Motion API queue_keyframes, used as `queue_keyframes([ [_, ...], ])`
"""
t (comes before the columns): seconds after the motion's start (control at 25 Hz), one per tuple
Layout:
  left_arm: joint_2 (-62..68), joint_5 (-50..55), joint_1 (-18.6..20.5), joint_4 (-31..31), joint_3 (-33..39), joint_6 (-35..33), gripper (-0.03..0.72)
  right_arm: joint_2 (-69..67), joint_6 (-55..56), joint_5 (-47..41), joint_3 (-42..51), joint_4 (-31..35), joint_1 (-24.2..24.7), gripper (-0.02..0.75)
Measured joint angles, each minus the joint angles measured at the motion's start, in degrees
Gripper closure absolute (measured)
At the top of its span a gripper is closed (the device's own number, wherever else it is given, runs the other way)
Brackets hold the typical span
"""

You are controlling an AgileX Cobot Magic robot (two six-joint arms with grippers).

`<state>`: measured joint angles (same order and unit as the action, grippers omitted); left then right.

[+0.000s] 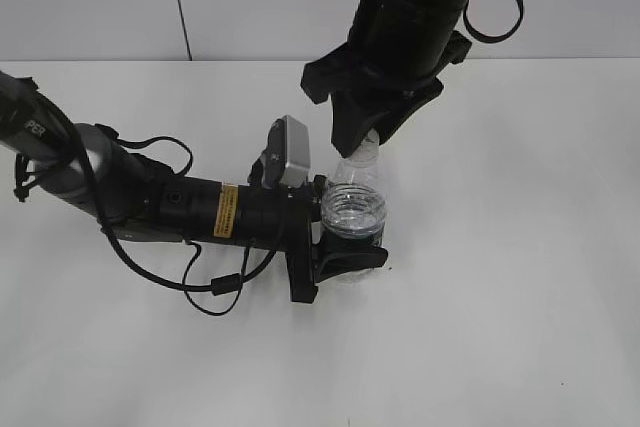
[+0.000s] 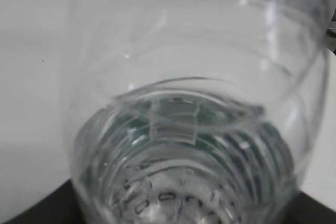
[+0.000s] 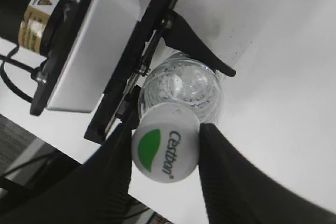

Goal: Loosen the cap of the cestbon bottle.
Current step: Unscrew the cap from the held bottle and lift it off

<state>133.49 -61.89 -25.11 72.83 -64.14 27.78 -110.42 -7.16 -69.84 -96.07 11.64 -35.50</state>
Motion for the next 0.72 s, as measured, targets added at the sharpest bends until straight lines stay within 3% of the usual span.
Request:
queue_keyframes([
  [0.32,0.0,0.0,0.0,0.4,0.0,-0.1,0.284,0.0,-22.9,0.0,0.0,0.5,0.0,0.442],
  [0.72,0.0,0.0,0.0,1.2,0.0,-0.2,0.284,0.0,-42.1,-0.1,-0.1,0.6,0.0,0.442],
])
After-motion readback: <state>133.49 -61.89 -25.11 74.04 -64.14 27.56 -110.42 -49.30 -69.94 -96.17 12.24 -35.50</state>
